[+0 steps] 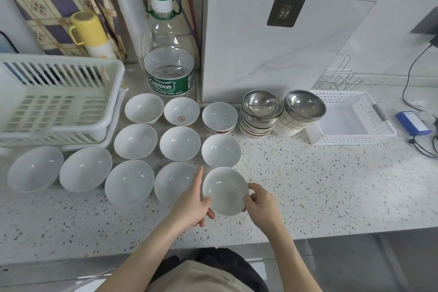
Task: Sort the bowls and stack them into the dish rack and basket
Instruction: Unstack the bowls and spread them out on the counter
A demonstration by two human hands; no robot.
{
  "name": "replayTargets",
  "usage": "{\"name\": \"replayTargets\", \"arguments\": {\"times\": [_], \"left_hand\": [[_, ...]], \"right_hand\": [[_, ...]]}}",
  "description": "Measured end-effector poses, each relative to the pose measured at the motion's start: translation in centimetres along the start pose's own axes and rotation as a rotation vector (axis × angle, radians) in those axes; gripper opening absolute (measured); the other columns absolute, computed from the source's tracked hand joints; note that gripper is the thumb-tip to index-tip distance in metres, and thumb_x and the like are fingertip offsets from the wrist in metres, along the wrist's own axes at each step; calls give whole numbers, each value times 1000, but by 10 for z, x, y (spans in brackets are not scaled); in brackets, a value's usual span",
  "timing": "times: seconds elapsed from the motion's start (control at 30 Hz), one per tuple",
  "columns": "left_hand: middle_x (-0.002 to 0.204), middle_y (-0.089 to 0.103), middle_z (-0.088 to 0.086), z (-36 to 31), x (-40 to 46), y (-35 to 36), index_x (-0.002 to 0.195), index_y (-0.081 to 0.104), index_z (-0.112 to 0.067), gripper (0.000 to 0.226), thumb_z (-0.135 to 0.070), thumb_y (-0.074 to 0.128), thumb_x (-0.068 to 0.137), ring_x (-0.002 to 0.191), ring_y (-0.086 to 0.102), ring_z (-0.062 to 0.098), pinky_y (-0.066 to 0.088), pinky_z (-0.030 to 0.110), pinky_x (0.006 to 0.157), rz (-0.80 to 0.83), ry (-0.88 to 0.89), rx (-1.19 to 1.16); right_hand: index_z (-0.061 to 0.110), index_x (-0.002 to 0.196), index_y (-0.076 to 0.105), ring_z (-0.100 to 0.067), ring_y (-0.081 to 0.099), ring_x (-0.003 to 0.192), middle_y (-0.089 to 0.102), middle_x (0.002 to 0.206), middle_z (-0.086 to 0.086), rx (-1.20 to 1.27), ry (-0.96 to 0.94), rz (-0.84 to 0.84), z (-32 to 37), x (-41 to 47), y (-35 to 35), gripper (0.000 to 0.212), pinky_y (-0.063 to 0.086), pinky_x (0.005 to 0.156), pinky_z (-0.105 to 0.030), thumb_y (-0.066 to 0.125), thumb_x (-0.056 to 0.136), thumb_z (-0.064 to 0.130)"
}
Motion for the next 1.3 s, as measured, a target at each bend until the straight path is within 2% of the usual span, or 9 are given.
{"name": "replayTargets", "arguments": {"times": [0.1,0.2,0.43,0.67,0.83,0.97,1.07,1.2,1.3], "left_hand": [[68,75,-9,1,3,1,149,-18,-50,95,-26,55,94,38,56,11,39,18,37,19,-1,68],[68,73,-6,2,1,7,147,-25,-50,111,-25,65,86,43,60,10,42,16,41,37,17,114],[70,63,-7,4,2,13,140,-36,-50,130,-21,76,80,41,57,8,48,22,46,49,33,213],[73,56,-9,1,1,12,146,-31,-45,127,-22,76,82,40,56,5,49,20,47,36,44,275],[81,61,-3,-1,2,10,148,-2,-50,109,-23,77,78,42,53,8,48,23,43,28,54,316],[84,67,2,-4,3,8,145,6,-47,102,-24,77,76,40,52,12,47,27,41,42,7,368],[78,67,0,-4,2,6,151,-3,-41,104,-31,75,82,33,50,5,45,21,38,67,-61,466],[81,72,4,-10,1,0,153,-18,-35,112,-30,70,84,35,50,8,42,20,37,44,-106,500],[79,71,0,-26,5,-10,156,-8,-32,105,-32,69,85,30,48,5,42,19,37,-10,-79,462]], "right_hand": [[15,121,58,-4,41,39,63,58,-5,-23,12,32,-8,2,4,31,31,40,-14,46,93,12],[15,122,57,-5,39,40,66,65,-17,-22,11,39,-12,5,3,31,32,42,-18,46,93,12],[15,124,56,-11,41,43,67,67,-19,-61,-12,79,-12,12,5,31,32,41,-19,47,94,15],[15,124,57,-13,43,45,69,67,-18,-34,14,98,-10,14,5,32,34,41,-21,49,93,14],[18,123,56,-5,36,36,66,62,-12,-24,42,134,-9,15,4,32,30,38,-18,48,92,16],[18,122,56,-4,37,33,64,58,0,-36,44,171,-7,15,3,33,29,36,-15,47,91,15],[18,120,57,-5,35,32,64,57,1,-41,31,194,-5,18,4,33,27,36,-17,47,90,13],[22,121,58,-4,38,36,68,61,0,-58,21,241,-2,24,3,32,31,38,-18,49,91,17],[27,120,60,-2,54,46,74,69,-1,-43,69,323,-2,29,-1,29,40,45,-19,52,92,33]]}}
Point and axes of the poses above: each hand's wrist, its own x-axis towards the middle knuckle, its own y-axis out of the palm, z = x × y, the point moved 7 cm from there along x, towards the middle knuckle
